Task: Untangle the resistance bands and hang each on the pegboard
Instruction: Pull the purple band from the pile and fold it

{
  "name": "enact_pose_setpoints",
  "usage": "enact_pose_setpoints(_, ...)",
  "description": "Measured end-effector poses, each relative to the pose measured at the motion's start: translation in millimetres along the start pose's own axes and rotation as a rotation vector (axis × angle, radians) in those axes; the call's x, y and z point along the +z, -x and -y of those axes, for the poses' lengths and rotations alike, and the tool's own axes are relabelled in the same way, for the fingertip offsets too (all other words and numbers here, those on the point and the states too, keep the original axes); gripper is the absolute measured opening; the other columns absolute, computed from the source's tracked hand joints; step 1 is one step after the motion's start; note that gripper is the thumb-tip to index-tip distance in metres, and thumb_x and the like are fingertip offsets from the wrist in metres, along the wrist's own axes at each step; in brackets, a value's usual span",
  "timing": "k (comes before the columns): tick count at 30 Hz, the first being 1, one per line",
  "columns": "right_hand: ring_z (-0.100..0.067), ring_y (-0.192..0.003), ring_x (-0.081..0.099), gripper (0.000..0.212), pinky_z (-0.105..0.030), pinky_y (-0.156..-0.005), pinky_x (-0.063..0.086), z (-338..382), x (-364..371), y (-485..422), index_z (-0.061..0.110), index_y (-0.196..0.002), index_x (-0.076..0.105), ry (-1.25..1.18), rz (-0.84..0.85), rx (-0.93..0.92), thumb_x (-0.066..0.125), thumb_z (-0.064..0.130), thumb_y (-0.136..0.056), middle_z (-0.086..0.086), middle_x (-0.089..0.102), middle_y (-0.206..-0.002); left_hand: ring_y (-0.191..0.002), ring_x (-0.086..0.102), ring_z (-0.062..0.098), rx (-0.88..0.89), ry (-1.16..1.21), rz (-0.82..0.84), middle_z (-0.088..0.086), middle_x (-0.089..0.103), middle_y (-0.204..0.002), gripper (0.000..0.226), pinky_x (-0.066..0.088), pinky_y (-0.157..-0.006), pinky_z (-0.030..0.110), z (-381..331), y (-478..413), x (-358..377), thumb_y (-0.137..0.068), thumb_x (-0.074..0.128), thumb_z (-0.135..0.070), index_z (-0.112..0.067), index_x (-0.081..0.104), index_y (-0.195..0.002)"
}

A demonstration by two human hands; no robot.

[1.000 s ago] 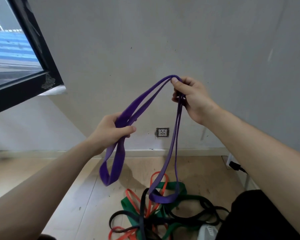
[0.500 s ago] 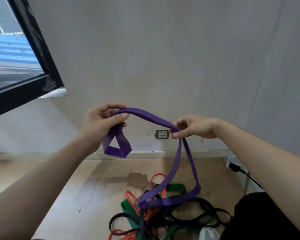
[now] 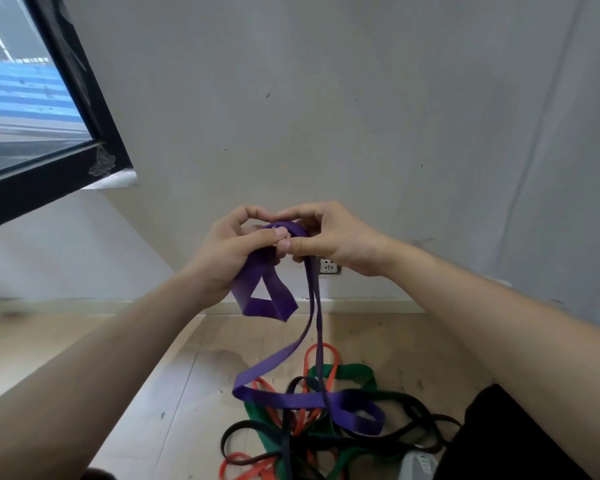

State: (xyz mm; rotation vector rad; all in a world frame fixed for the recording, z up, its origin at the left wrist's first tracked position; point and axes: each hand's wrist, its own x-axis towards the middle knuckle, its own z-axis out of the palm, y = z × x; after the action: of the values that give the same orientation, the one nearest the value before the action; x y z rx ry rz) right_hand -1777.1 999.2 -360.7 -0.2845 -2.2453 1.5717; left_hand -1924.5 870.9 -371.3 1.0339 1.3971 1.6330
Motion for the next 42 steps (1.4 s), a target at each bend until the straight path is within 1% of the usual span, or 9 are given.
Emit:
enact_pose_setpoints(3,-0.034,-0.095,0.070,0.035,-0.042,-0.081,0.061,2,-1,1,0.013,-0.123,0.069,0.053,-0.016,-0.019,0.076,0.014,-0.089,-0.018,0.073,-0.108,-0.073,0.065,0.026,-0.035,0.028,0.072,0.015,0.069,-0.085,0.028,0.056,-0.075,0.036,1,-2,-7,-0.079,0.070,-0.013,-0.013,0.057,-0.103)
enact_pose_setpoints(9,-0.011,-0.078,0.068,0.032,-0.028,-0.073,0.059,7,-12,3,0.007,-0.122,0.068,0.012,-0.176,-0.035,0.073,0.011,-0.091,-0.005,0.072,-0.099,-0.108,0.070,0.029,-0.107,-0.235,0.182,0.013,0.073,-0.116,0.059,0.055,-0.095,0.041,11,-1,-25,-0.069,0.081,-0.024,-0.011,0.059,-0.122)
enact_pose_setpoints(12,-0.010,-0.066,0.064,0.029,-0.024,-0.067,0.055,10,-21,6,0.008,-0.120,0.068,-0.033,-0.235,-0.054,0.071,0.009,-0.091,-0.003,0.070,-0.087,-0.107,0.071,0.020,-0.121,-0.423,0.180,0.003,0.076,-0.109,0.042,0.053,-0.091,0.035,27,-1,-28,-0.082,0.079,-0.013,-0.016,0.065,-0.122)
enact_pose_setpoints(17,-0.016,-0.060,0.061,0.030,-0.025,-0.063,0.055,11,-40,13,0.010,-0.122,0.068,-0.067,-0.318,-0.063,0.069,0.007,-0.092,-0.013,0.068,-0.087,-0.107,0.070,0.020,-0.217,-0.603,0.367,0.005,0.075,-0.110,0.022,0.053,-0.101,0.040,49,1,-39,-0.090,0.070,-0.005,-0.013,0.071,-0.111)
enact_pose_setpoints(21,-0.021,-0.060,0.061,0.019,-0.026,-0.062,0.054,2,-52,17,0.007,-0.112,0.073,0.032,-0.371,-0.030,0.069,0.012,-0.094,-0.015,0.068,-0.086,-0.102,0.072,0.024,-0.214,-0.605,0.376,0.010,0.075,-0.106,0.026,0.058,-0.092,0.036,49,1,-35,-0.084,0.076,0.002,-0.006,0.070,-0.108)
enact_pose_setpoints(25,-0.020,-0.059,0.060,0.018,-0.026,-0.062,0.055,-6,-60,19,0.004,-0.110,0.073,0.051,-0.430,-0.005,0.068,0.012,-0.095,-0.015,0.067,-0.084,-0.092,0.073,0.032,-0.195,-0.556,0.269,0.018,0.075,-0.100,0.033,0.061,-0.084,0.040,49,-2,-41,-0.078,0.082,0.001,-0.002,0.067,-0.107)
enact_pose_setpoints(32,-0.017,-0.056,0.061,0.018,-0.030,-0.065,0.055,-18,-66,18,0.006,-0.110,0.073,0.065,-0.456,0.025,0.071,0.012,-0.093,-0.008,0.068,-0.079,-0.087,0.072,0.034,-0.068,-0.499,-0.151,0.016,0.068,-0.107,0.019,0.061,-0.064,0.035,42,-7,-38,-0.090,0.070,-0.001,-0.010,0.059,-0.103)
enact_pose_setpoints(36,-0.019,-0.060,0.062,0.019,-0.033,-0.067,0.058,-19,-65,18,0.007,-0.111,0.072,0.086,-0.439,0.036,0.071,0.014,-0.093,-0.009,0.068,-0.081,-0.092,0.073,0.031,-0.080,-0.383,-0.177,0.013,0.070,-0.113,0.024,0.061,-0.069,0.040,32,-6,-35,-0.091,0.065,0.004,-0.013,0.053,-0.103)
enact_pose_setpoints(42,-0.019,-0.060,0.063,0.022,-0.027,-0.064,0.056,-21,-66,17,0.008,-0.114,0.071,0.105,-0.431,0.081,0.071,0.016,-0.093,-0.009,0.068,-0.081,-0.089,0.074,0.029,-0.114,-0.244,-0.169,0.012,0.078,-0.098,0.018,0.063,-0.074,0.038,22,-4,-35,-0.094,0.057,0.008,-0.009,0.052,-0.095)
